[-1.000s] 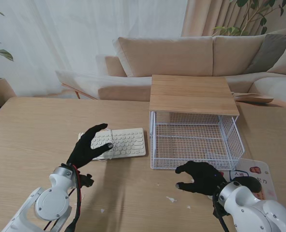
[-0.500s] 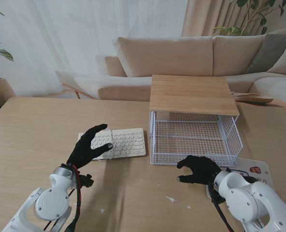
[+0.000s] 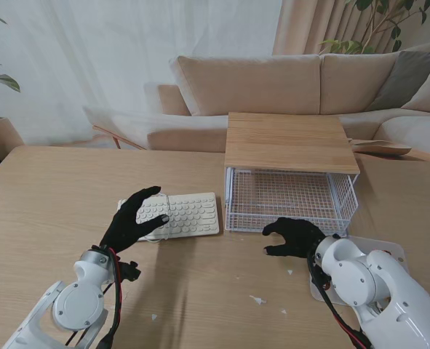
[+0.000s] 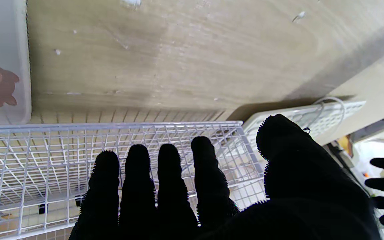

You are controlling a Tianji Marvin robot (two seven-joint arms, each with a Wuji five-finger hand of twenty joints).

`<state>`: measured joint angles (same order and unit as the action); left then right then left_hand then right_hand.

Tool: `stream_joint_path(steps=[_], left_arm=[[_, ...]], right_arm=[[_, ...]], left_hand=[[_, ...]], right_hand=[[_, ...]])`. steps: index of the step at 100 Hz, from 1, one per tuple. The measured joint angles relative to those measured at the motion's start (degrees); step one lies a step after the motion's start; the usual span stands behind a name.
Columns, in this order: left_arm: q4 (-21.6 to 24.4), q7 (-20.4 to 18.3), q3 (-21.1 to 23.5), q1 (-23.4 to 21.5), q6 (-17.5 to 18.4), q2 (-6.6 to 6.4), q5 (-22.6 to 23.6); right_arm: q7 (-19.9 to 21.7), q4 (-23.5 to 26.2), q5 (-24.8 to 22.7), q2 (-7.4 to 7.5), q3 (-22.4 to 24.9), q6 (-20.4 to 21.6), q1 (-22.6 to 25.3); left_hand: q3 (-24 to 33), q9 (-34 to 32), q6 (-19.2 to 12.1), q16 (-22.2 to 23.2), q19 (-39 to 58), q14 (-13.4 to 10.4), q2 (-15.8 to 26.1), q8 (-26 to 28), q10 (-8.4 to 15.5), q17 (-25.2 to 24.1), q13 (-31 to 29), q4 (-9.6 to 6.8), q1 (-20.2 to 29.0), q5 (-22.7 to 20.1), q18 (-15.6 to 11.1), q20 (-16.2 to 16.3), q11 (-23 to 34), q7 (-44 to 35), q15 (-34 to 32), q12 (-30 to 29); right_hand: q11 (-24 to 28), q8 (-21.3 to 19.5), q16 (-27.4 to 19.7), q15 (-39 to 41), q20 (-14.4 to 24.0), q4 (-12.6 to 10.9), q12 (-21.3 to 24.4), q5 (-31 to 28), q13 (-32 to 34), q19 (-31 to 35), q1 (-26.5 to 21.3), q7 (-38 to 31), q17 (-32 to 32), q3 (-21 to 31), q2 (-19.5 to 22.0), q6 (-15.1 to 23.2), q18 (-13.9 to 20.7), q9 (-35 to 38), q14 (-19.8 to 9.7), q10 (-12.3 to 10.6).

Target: Unroll the mouse pad and set up the keyboard and mouse from the tabletop organizer

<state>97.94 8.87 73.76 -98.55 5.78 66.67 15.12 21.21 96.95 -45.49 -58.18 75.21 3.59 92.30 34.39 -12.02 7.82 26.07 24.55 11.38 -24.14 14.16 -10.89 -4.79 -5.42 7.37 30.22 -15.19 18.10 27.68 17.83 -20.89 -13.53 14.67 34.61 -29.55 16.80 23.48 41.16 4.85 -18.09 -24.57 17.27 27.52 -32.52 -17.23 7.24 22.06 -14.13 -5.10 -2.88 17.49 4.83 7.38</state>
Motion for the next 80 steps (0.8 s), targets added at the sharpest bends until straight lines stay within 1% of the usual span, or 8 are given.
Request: stream_joint_path(steps=[8, 28, 32, 42, 46, 68, 71, 80], left_arm=[[-0.04, -0.08, -0.01, 0.06, -0.23, 0.0, -0.02], [-0.07, -0.03, 0.24, -0.02, -0.41, 0.0, 0.25], [-0.07, -0.01, 0.39, -0.08, -0.47, 0.02, 0.39], [-0.07, 0.02, 0.8, -0.3, -0.56, 0.02, 0.84], [-0.07, 0.08, 0.93, -0.39, -0.58, 0.02, 0.95], [-0.08, 0.15, 1.12, -0.57, -0.79, -0.01, 1.14], [-0.1, 0.15, 1.13, -0.58, -0.82, -0.01, 1.14], [-0.18, 0.15, 1.13, -0.57, -0.88, -0.01, 1.14]], right_arm=[[-0.26, -1.82, 0.45, 0.0, -1.03, -0.02, -2.15], [-0.79, -6.39, 1.76, -0.01, -4.0, -0.24, -7.58], [-0.79, -7.36, 2.17, -0.01, -4.67, -0.29, -8.72], [-0.88, -9.5, 2.98, -0.06, -6.02, -0.31, -11.23], [-1.12, -10.18, 3.25, -0.09, -6.44, -0.32, -11.99], [-3.75, -13.47, 3.68, -0.47, -8.23, -0.36, -14.79], [-3.92, -13.92, 3.74, -0.54, -8.49, -0.41, -15.16], [-4.27, -15.45, 4.56, -0.69, -9.46, -0.68, -16.52]], left_hand=[[0.0, 0.0, 0.01, 0.0, -0.24, 0.0, 0.01, 0.0, 0.0, 0.0, 0.0, 0.0, 0.0, 0.0, 0.01, 0.01, 0.0, 0.0, 0.0, 0.0], [0.0, 0.0, 0.04, 0.0, -0.71, 0.01, 0.01, 0.0, 0.0, 0.0, 0.0, 0.0, 0.0, 0.0, 0.03, 0.05, 0.0, 0.0, 0.0, 0.0], [0.0, 0.0, 0.05, 0.0, -0.72, 0.01, 0.01, 0.0, 0.0, 0.0, 0.0, 0.0, 0.0, 0.0, 0.02, 0.07, 0.0, 0.0, 0.0, 0.0], [-0.08, 0.0, 0.07, 0.0, -0.76, 0.02, 0.01, 0.0, 0.0, 0.0, 0.0, 0.0, 0.0, -0.01, 0.03, 0.65, 0.0, 0.0, 0.0, 0.0], [-0.45, 0.0, 0.08, 0.0, -0.78, 0.02, 0.02, 0.0, 0.0, 0.0, 0.0, -0.01, 0.0, -0.01, 0.04, 0.65, 0.0, 0.0, 0.0, 0.0], [-0.45, 0.0, 0.1, 0.0, -1.43, 0.02, 0.03, 0.0, 0.01, 0.0, 0.0, -0.04, 0.0, -0.02, 0.04, 0.68, 0.0, 0.0, 0.0, 0.0], [-0.45, 0.0, 0.12, 0.0, -1.44, 0.02, 0.03, 0.0, 0.01, 0.0, 0.0, -0.55, 0.0, -0.02, 0.04, 0.68, 0.0, 0.0, 0.0, 0.0], [-0.45, 0.0, 0.14, 0.0, -1.44, 0.02, 0.02, 0.0, 0.01, 0.0, 0.0, -0.57, 0.0, -0.02, 0.04, 0.69, 0.0, 0.0, 0.0, 0.0]], right_hand=[[0.0, 0.0, -0.04, -0.01, 0.0, 0.0, 0.05, 0.14, -0.04, 0.0, 0.0, 0.0, -0.08, 0.0, 0.0, 0.43, -0.02, -0.43, -0.02, -0.01], [0.0, 0.0, -0.06, -0.03, -0.41, 0.0, 0.07, 0.26, -0.67, -0.61, 0.0, 0.0, -0.69, 0.03, 0.0, 0.45, -1.44, -1.02, -0.05, -0.02], [0.0, 0.0, -0.06, -0.11, -0.52, 0.0, 0.08, 0.64, -0.71, -0.65, 0.0, -0.01, -0.7, 0.03, 0.0, 0.46, -1.46, -1.07, -0.05, -0.57], [0.0, 0.0, -0.07, -0.13, -0.67, 0.0, 0.08, 0.88, -0.74, -0.66, 0.0, -0.01, -0.7, 0.03, 0.0, 0.49, -1.49, -1.07, -0.06, -0.64], [0.0, 0.0, -0.07, 0.02, -0.68, 0.0, 0.08, 0.89, -0.74, -0.66, 0.0, -0.02, -0.7, 0.03, 0.0, 0.5, -2.19, -1.07, -0.07, -0.64], [0.0, 0.0, -0.07, 0.71, -0.81, 0.0, 0.12, 0.94, -0.74, -1.54, 0.0, -0.03, -1.08, 0.05, 0.0, 0.59, -2.16, -1.81, -0.1, -0.75], [0.0, 0.0, -0.07, 0.71, -0.8, 0.0, 0.16, 0.94, -0.74, -1.54, 0.0, -0.03, -1.11, 0.05, 0.0, 0.6, -2.15, -1.87, -0.1, -0.75], [-0.08, 0.0, -0.07, 0.71, -0.81, 0.0, 0.69, 1.05, -0.84, -1.9, 0.0, -0.04, -1.52, 0.05, 0.0, 0.74, -2.1, -3.05, -0.1, -1.34]])
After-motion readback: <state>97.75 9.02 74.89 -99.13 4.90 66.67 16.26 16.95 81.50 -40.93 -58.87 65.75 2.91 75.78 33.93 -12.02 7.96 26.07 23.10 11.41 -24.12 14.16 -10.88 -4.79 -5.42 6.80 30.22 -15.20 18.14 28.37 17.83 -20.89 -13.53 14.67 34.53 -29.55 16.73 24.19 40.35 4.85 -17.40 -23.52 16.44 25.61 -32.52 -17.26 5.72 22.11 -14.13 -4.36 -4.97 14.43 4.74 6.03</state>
